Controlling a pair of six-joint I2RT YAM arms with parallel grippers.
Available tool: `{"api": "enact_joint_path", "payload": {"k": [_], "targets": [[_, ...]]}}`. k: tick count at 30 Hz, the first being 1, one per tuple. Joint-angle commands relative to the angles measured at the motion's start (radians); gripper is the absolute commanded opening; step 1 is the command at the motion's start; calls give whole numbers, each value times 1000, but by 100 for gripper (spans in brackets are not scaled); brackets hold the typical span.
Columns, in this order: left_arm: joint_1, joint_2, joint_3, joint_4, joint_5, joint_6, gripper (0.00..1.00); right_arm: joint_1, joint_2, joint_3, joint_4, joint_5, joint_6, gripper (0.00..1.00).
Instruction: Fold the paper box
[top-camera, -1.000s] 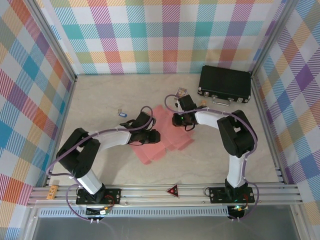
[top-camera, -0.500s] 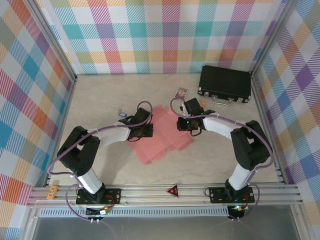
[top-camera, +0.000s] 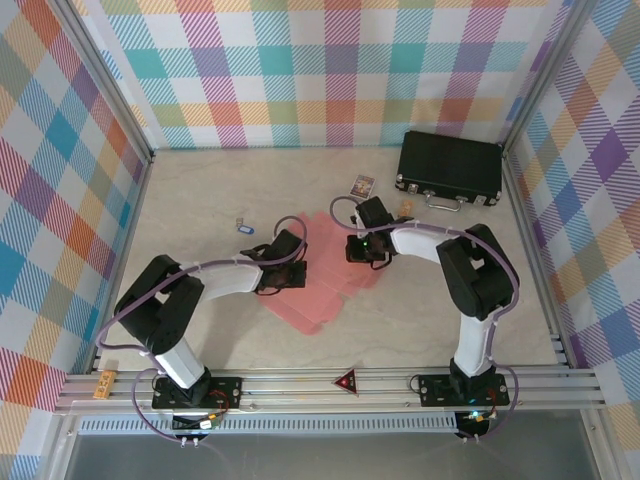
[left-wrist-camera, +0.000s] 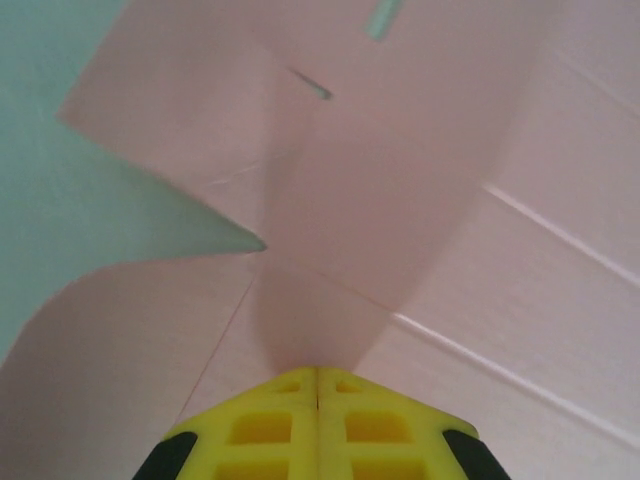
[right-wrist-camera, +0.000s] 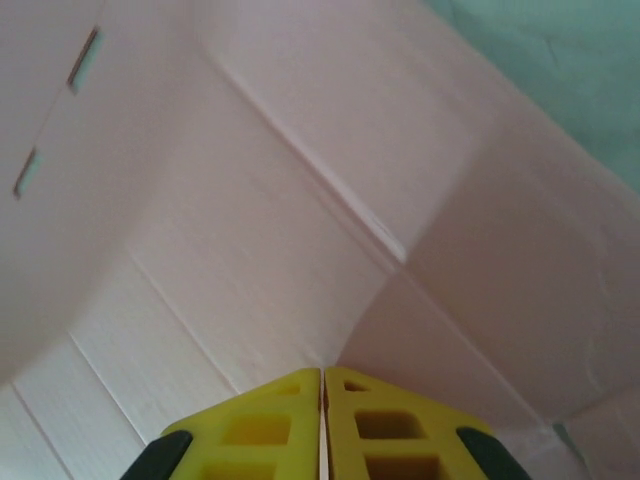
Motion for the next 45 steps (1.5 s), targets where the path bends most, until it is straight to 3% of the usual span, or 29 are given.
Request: {"api": "enact_joint_path", "payload": {"k": [1, 11, 15, 22, 29, 39, 45], "targets": [[-25, -24, -61, -16, 53, -94, 0, 7, 56, 47, -15, -28, -16, 12], [-46, -64, -153, 208, 236, -251, 8, 15, 119, 152, -42, -76, -64, 14], [-47, -76, -137, 212, 228, -259, 13, 19, 85, 153, -38, -76, -90, 15], [-26, -130, 1, 32, 125, -152, 34, 20, -29, 147, -55, -47, -92, 17], [89, -110, 155, -83, 65, -29, 46, 20, -74, 80, -38, -56, -49, 20], [240, 107, 401, -160, 39, 144, 59, 37, -56, 3, 5, -94, -9, 22], [285, 248, 517, -192, 105, 172, 60, 42, -24, -7, -6, -86, 1, 22]]}}
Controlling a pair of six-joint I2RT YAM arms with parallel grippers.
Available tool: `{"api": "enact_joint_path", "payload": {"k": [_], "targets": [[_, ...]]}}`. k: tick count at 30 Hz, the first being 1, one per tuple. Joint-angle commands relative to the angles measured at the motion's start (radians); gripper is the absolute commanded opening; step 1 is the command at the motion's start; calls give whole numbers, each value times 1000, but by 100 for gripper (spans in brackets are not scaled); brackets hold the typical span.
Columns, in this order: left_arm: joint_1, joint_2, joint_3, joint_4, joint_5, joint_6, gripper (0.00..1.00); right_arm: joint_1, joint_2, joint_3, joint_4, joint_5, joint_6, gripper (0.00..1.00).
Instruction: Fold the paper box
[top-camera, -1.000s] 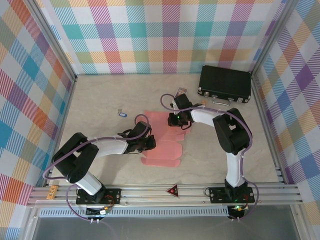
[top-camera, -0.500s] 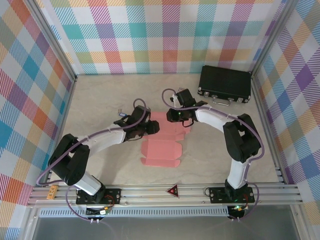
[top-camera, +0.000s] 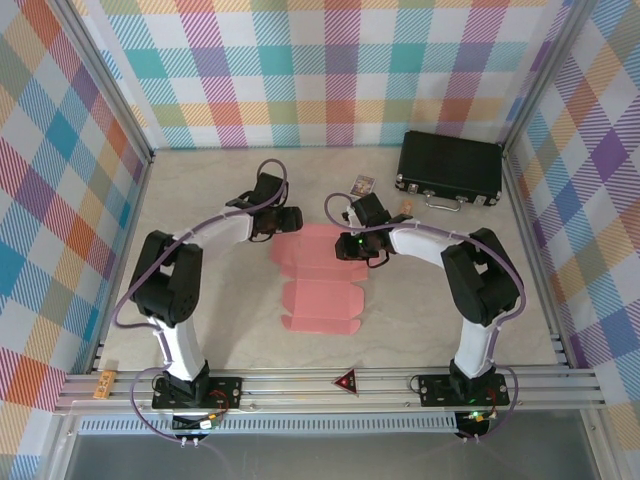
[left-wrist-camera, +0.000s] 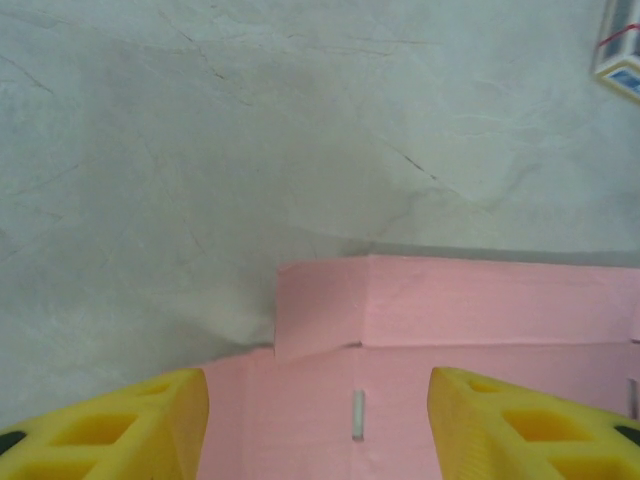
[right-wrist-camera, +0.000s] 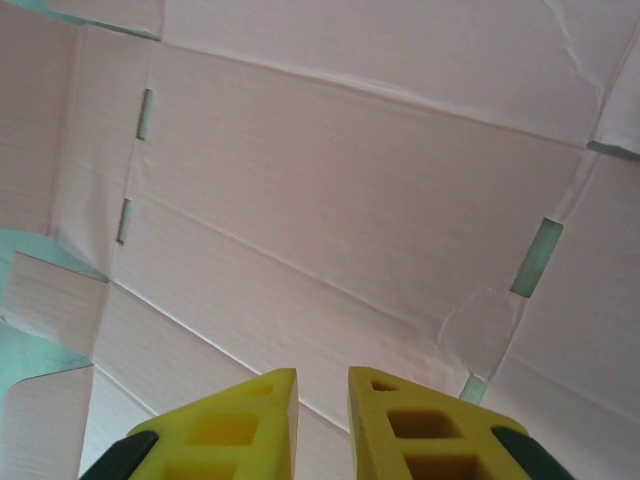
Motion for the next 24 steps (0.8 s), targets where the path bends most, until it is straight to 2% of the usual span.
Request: {"api": "enact_joint_path", "payload": {"k": [1, 9, 15, 24], "targets": [[18, 48, 63, -49, 49, 53, 59, 9, 32, -18, 7, -15, 21, 22], [22, 120, 119, -57, 70, 74, 55, 13, 62, -16, 9, -10, 30, 21], [24, 174, 163, -89, 87, 82, 47, 14, 79, -14, 14, -9, 41, 21], [25, 202, 190, -122, 75, 85, 47, 16, 85, -9, 18, -12, 42, 20]]}}
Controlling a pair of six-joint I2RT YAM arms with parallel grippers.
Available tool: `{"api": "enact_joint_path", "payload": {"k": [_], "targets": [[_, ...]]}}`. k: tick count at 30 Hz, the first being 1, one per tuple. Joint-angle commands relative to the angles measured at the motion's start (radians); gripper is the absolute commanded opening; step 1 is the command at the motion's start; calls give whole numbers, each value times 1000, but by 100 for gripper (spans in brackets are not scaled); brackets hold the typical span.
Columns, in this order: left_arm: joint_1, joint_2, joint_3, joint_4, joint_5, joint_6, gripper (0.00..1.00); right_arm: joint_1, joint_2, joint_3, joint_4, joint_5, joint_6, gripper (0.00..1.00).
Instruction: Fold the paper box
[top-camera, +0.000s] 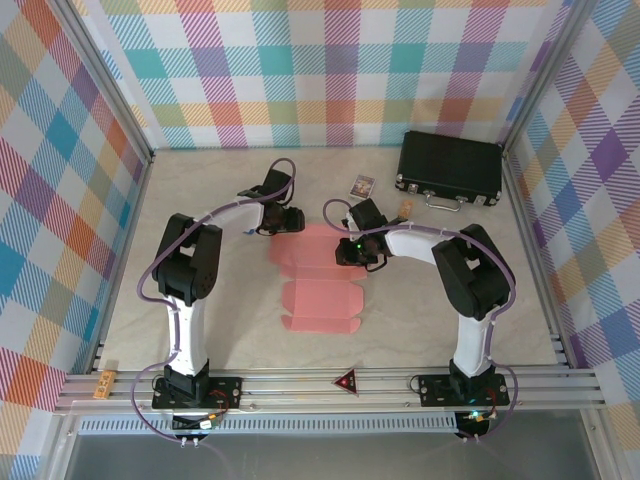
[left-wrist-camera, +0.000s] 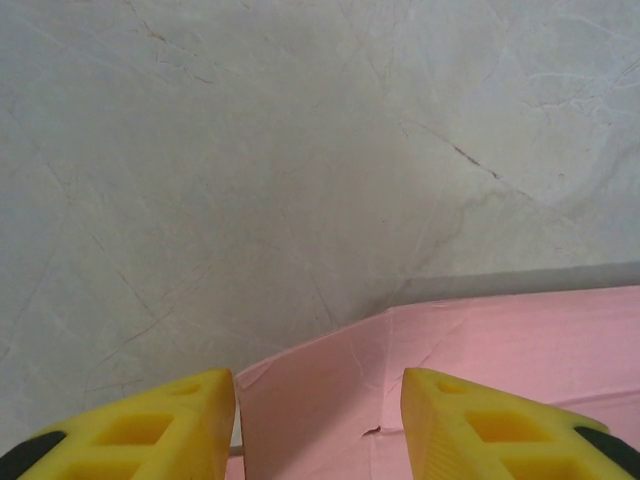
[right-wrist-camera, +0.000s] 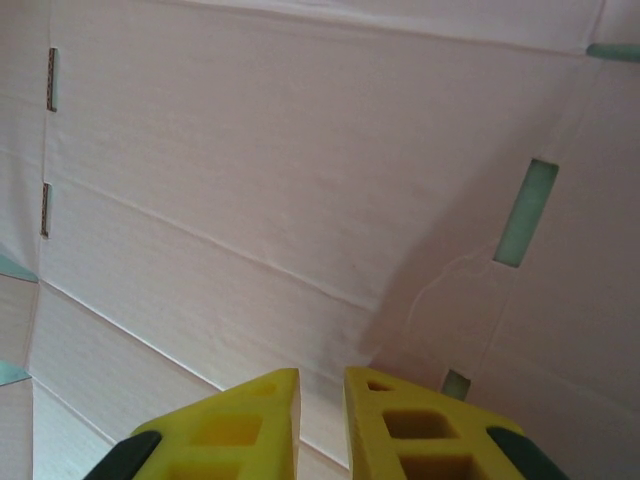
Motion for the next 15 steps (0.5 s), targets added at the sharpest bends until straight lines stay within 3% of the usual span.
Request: {"api": "enact_joint_path", "payload": {"k": [1, 8, 15], "targets": [[7, 12, 30, -35, 19, 24, 47, 10, 32, 5, -5, -12, 14, 21], [6, -4, 33, -39, 103, 46, 41, 10, 45, 5, 2, -15, 15, 20], [3, -12, 45, -59, 115, 82, 39, 12, 64, 10, 4, -18, 11, 18]]}}
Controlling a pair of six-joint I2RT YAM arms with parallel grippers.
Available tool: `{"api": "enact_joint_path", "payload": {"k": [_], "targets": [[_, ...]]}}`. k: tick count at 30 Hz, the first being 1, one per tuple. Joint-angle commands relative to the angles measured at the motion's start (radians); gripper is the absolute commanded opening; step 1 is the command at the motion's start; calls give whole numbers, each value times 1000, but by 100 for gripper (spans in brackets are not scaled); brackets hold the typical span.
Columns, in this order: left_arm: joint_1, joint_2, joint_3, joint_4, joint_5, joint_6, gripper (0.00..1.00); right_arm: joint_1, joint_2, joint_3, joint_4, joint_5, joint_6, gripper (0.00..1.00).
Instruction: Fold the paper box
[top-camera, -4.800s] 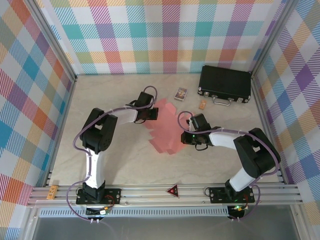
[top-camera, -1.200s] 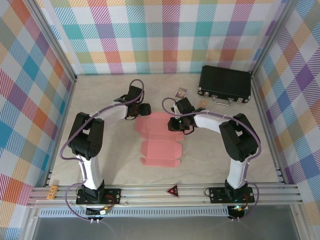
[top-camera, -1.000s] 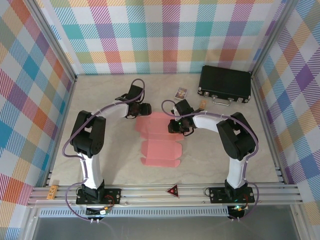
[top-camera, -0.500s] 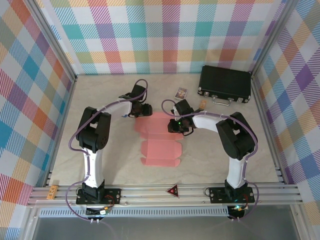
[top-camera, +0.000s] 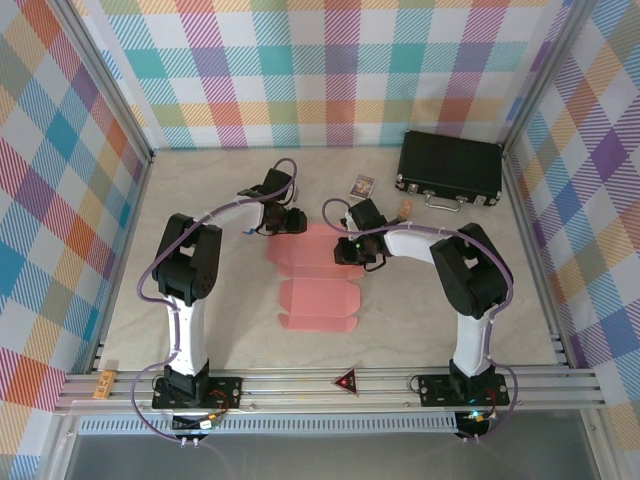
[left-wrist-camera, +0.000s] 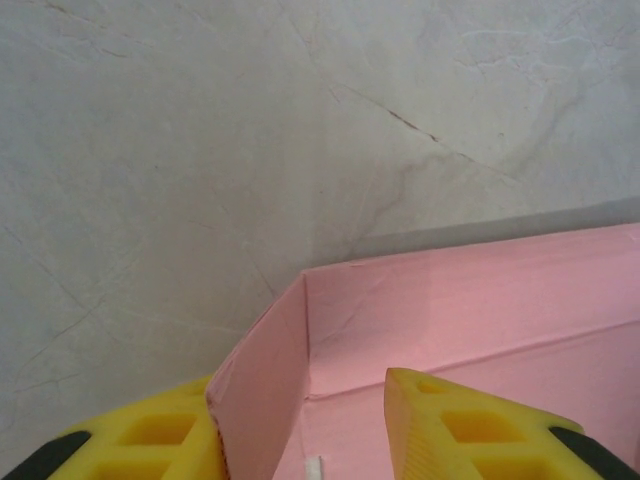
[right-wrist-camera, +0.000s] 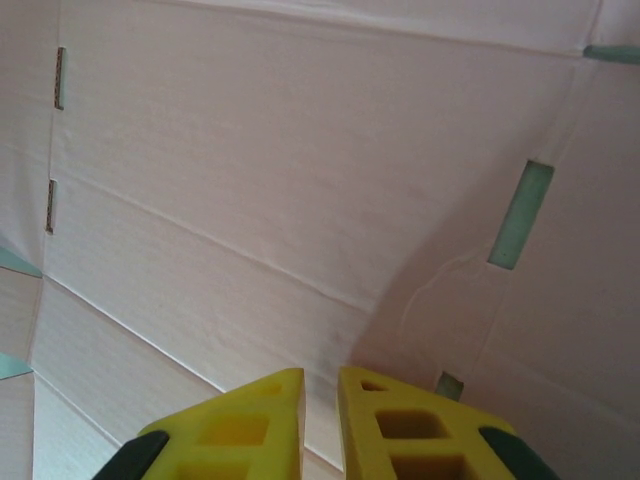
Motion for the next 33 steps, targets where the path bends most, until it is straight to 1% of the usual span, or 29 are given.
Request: {"api": "enact_joint_path", "payload": {"k": [1, 5, 9, 14, 19, 28, 31, 33], "targets": [[2, -14, 40, -48, 21, 37, 39, 12, 52, 7, -30, 0, 11, 18], [-8, -23, 45, -59, -10, 53, 38, 13, 63, 12, -36, 1, 9, 17], [-25, -40, 48, -64, -69, 77, 38, 15, 71, 13, -40, 1, 9, 17], [-39, -33, 61, -71, -75, 94, 37, 17, 79, 14, -39, -3, 9, 17], [-57, -3, 90, -85, -61, 110, 28, 17, 85, 17, -40, -6, 7, 17], [-66, 37, 119, -104, -75, 110, 28, 18, 69, 11, -36, -4, 7, 17], [-66, 9, 107, -103, -81, 109, 30, 18, 38, 6, -36, 6, 8, 17], [-66, -25, 87, -94, -91, 106, 33, 18, 11, 6, -37, 19, 9, 17]]}}
